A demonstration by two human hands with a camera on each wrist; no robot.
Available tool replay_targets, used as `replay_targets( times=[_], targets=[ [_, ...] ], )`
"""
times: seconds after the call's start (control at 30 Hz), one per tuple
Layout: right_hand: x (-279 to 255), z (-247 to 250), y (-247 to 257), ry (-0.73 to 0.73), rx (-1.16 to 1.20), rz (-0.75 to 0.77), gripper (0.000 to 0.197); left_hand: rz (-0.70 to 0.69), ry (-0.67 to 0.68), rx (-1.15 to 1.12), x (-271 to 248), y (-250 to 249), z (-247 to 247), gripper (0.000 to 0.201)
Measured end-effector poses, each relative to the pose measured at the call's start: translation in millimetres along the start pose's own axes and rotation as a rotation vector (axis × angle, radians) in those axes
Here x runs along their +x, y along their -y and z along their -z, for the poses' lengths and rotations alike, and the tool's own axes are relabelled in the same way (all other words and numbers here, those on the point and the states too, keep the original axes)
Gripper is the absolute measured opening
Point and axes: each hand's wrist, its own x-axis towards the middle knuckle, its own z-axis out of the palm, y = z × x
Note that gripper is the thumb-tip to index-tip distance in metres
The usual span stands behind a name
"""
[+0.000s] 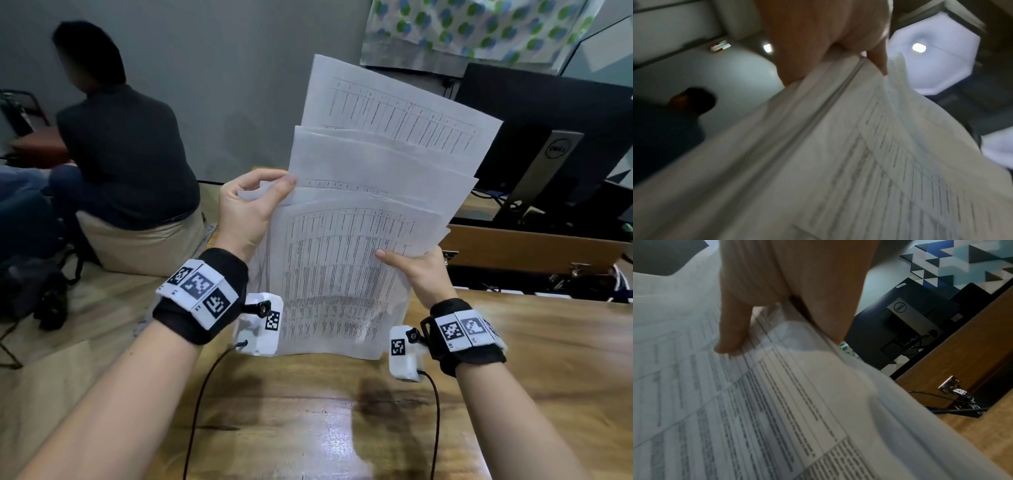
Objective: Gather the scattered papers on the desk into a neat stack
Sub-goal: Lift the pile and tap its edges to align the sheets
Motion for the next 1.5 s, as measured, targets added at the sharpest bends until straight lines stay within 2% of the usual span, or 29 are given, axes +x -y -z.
replay_targets(
  times=[0.07, 0.23, 0.4, 0.57, 0.63, 0.7, 0.77, 0.87, 1.0, 1.07, 1.17, 1.27, 1.33, 1.47, 1.5],
  targets=[
    [-2.4, 0.5, -0.9, 0.006, 0.029, -0.022, 0.038, 0.003, -0.043, -0.041, 0.0, 2.8, 3.2, 0.021],
    [-4.9, -2.0, -3.7, 0.025, 0.06, -0.056, 0.043, -0.039, -0.048, -0.073, -3.0, -2.6, 7.3, 0.003],
    [-1.5, -4.0, -1.4, 0.062, 0.024, -0.02, 0.037, -0.021, 0.106, -0.018, -1.4, -19.9, -5.4, 0.03],
    [-0.6, 1.4, 1.5, 0.067, 0.014, -0.013, 0.035, -0.059, 0.027, 0.068, 3.9, -20.7, -4.6, 0.042],
    [0.0, 1.4, 2.0, 0.074, 0.013, -0.019, 0.036, -0.031, 0.055, 0.057, 5.9, -20.7, -4.0, 0.032],
    [0.8, -0.9, 2.8, 0.075, 0.021, -0.021, 0.039, -0.029, 0.079, 0.037, 7.0, -20.2, -5.6, 0.011],
    [2.0, -3.1, 3.9, 0.067, 0.047, -0.022, 0.037, -0.038, 0.04, 0.015, 8.2, -16.8, -5.5, 0.011],
    [3.4, -2.2, 2.1, 0.064, 0.045, -0.025, 0.032, -0.028, -0.103, -0.055, 11.2, -7.6, -0.3, 0.011],
    [2.0, -2.2, -5.4, 0.054, 0.038, -0.05, 0.036, -0.035, -0.203, -0.102, 7.9, -0.3, 6.2, 0.014],
    [0.9, -4.1, -6.6, 0.066, 0.022, -0.045, 0.038, -0.037, -0.156, -0.072, 4.9, -1.2, 5.9, 0.008],
    [1.8, -4.1, -5.0, 0.08, 0.021, -0.023, 0.039, -0.027, -0.003, -0.007, 5.3, -6.2, 1.3, 0.02],
    [3.7, -2.6, -2.8, 0.061, 0.016, -0.018, 0.044, -0.09, -0.021, 0.03, 14.2, -14.5, -2.7, 0.007],
    [3.9, -3.0, -2.9, 0.056, 0.014, -0.022, 0.044, -0.079, -0.065, 0.013, 17.7, -9.1, -0.2, 0.02],
    [1.8, -6.3, -7.6, 0.066, 0.022, -0.045, 0.04, 0.011, -0.038, -0.101, 0.1, 8.2, 5.5, 0.009],
    [2.3, -6.9, -9.8, 0.056, 0.016, -0.05, 0.039, 0.019, -0.024, -0.143, -4.2, 11.2, 5.7, 0.022]
  ],
)
